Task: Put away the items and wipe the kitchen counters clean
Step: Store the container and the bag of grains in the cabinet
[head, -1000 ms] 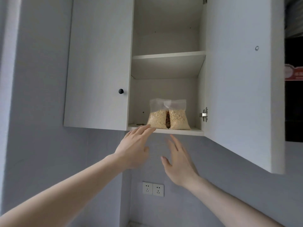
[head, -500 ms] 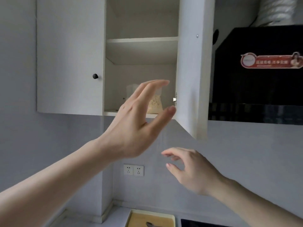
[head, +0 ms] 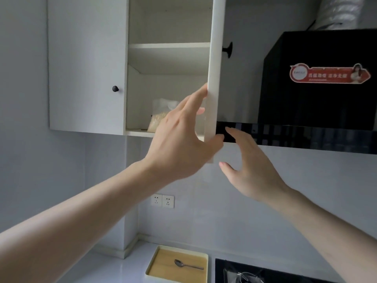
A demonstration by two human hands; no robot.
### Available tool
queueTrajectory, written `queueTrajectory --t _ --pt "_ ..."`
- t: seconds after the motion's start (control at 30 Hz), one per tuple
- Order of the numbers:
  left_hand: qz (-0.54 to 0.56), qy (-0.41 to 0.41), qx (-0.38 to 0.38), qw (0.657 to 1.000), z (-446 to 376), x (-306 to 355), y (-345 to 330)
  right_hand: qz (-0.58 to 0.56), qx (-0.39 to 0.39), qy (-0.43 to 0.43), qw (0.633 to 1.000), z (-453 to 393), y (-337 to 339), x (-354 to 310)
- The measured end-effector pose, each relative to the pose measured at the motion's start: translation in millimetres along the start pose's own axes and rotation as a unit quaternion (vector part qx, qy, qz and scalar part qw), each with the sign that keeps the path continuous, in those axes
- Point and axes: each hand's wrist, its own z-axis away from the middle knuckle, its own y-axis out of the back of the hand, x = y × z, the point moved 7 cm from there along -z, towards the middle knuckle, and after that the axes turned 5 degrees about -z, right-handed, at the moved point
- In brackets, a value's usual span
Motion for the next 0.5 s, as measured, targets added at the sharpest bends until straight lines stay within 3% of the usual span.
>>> queueTrajectory --t 0.17,0.5 --pt "0.013 0.024 0.004 1.000 7.7 -18.9 18.3 -0.008 -0.019 0.003 1.000 -10.0 -13.4 -6.8" --pt "-0.085 0.148 0.042 0.984 19.3 -127.7 77.9 0.016 -0.023 0.035 0.999 -54.1 -68.7 -17.6"
